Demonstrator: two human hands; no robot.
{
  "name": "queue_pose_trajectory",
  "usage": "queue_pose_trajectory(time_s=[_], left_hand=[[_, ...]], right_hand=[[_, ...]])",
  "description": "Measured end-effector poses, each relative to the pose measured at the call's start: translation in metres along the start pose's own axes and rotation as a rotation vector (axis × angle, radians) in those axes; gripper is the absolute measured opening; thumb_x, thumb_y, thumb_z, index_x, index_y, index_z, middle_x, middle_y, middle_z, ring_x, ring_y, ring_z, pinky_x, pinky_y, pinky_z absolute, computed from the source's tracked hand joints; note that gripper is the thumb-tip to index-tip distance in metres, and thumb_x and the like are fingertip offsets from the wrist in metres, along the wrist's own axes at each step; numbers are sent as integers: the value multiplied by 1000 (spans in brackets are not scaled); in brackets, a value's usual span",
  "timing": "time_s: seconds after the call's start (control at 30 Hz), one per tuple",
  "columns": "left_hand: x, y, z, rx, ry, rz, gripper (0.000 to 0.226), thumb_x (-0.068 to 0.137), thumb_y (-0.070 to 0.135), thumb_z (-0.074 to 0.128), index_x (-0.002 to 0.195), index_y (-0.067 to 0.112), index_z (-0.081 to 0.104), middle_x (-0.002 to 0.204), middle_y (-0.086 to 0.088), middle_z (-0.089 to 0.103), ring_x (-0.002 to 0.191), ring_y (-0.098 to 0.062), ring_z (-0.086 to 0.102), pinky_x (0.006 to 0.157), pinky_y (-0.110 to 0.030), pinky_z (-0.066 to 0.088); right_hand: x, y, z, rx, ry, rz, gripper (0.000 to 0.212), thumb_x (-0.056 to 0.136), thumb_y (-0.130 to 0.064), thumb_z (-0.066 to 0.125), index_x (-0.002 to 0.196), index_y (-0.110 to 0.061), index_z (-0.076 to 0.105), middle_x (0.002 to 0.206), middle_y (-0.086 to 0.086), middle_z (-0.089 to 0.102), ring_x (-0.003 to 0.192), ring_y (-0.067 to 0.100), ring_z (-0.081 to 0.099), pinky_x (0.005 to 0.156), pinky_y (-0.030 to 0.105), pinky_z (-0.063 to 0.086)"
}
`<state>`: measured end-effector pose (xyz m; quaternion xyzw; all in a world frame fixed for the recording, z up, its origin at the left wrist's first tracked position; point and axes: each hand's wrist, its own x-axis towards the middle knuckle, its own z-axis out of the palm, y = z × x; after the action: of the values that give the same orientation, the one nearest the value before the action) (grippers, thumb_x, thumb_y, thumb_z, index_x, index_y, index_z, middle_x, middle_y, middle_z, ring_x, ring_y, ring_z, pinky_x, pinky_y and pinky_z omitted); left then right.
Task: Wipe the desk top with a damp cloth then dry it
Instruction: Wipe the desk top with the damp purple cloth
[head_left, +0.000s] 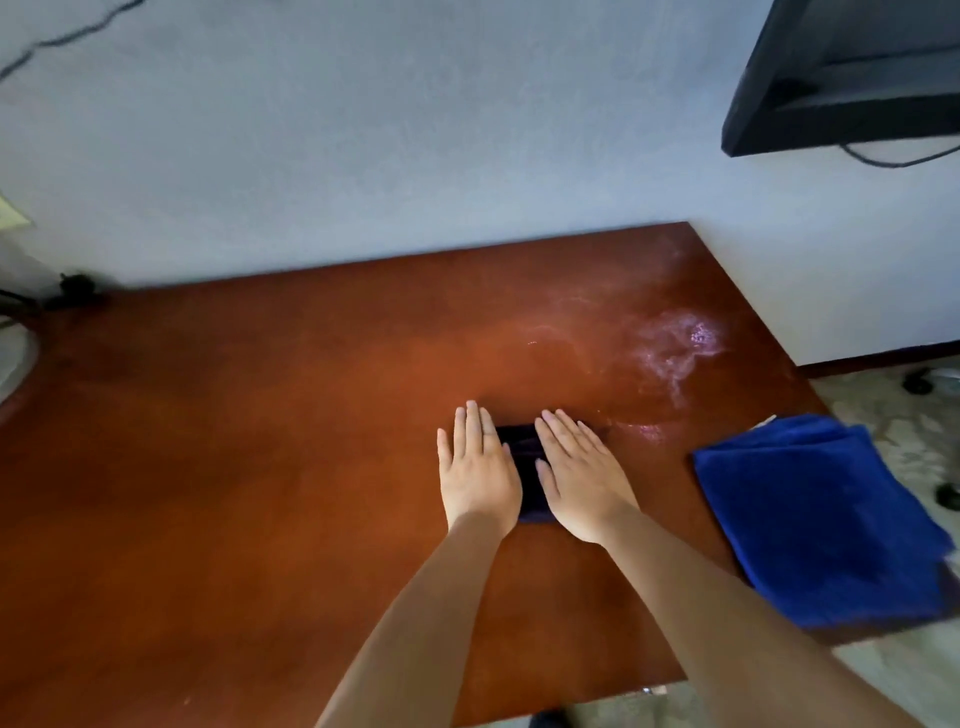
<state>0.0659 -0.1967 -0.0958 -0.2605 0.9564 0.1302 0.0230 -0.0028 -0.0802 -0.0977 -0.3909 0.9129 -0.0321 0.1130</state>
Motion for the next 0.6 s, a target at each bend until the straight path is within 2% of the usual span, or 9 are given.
queue_pose_trajectory(time_s=[0.03,0.1,0.17,0.2,0.27,0.33,0.37,0.47,0.6], left_hand=[[5,2,4,5,-12,-26,56,105,29,13,153,7,-2,162,-6,-7,149,-19,-12,120,-41,-7],[14,5,6,16,-52,-54,58,103,30,14,153,7,-3,162,-5,-8,148,-19,-13,120,-45,-8],[22,8,4,20,-84,-60,61,99,32,9,153,8,-5,162,-4,-10,148,-18,-15,119,-46,-10],[23,8,3,38,-92,-47,66,93,36,-1,153,8,-6,162,-4,-11,148,-18,-16,118,-46,-11],[21,8,5,71,-89,-15,82,77,39,-21,153,9,-8,162,-4,-13,147,-18,-17,119,-47,-11],[18,7,9,65,-56,-18,85,75,40,-25,152,10,-7,162,-3,-12,147,-18,-18,118,-46,-13],[19,6,10,55,-38,-18,82,77,40,-23,152,10,-7,162,-4,-11,147,-19,-18,118,-47,-13],[29,6,9,83,24,-2,71,83,37,-18,148,10,-14,161,-5,-14,146,-20,-20,116,-48,-17],[53,7,6,83,93,0,67,85,37,-11,146,9,-14,161,-7,-11,147,-20,-19,117,-45,-17]], right_hand=[[3,1,1,1,16,9,74,87,-44,-16,153,-13,-1,161,-1,-7,146,9,-11,114,24,-14],[10,4,1,8,15,15,58,100,-37,0,153,-13,-3,161,-2,-9,146,9,-12,115,25,-13],[16,9,-2,8,-18,-2,56,103,-34,9,153,-13,-5,160,-2,-12,146,9,-15,116,25,-12],[18,11,-3,8,-33,-16,57,102,-37,6,152,-13,-6,160,-2,-13,146,8,-15,116,25,-13],[18,11,-3,17,-25,-37,71,89,-45,-15,152,-14,-8,160,-2,-14,145,8,-16,115,24,-14],[16,9,0,-2,-12,-39,84,77,-47,-31,151,-14,-9,160,-2,-14,145,8,-17,114,25,-15],[17,9,2,-5,4,-38,83,77,-47,-33,150,-14,-11,160,-1,-12,145,9,-17,114,26,-16],[27,12,3,-18,50,-72,67,84,-42,-21,145,-15,-12,160,0,-11,141,9,-21,115,29,-14],[54,21,0,-65,82,-105,67,87,-41,-17,148,-15,-8,160,0,-11,144,10,-18,117,31,-11]])
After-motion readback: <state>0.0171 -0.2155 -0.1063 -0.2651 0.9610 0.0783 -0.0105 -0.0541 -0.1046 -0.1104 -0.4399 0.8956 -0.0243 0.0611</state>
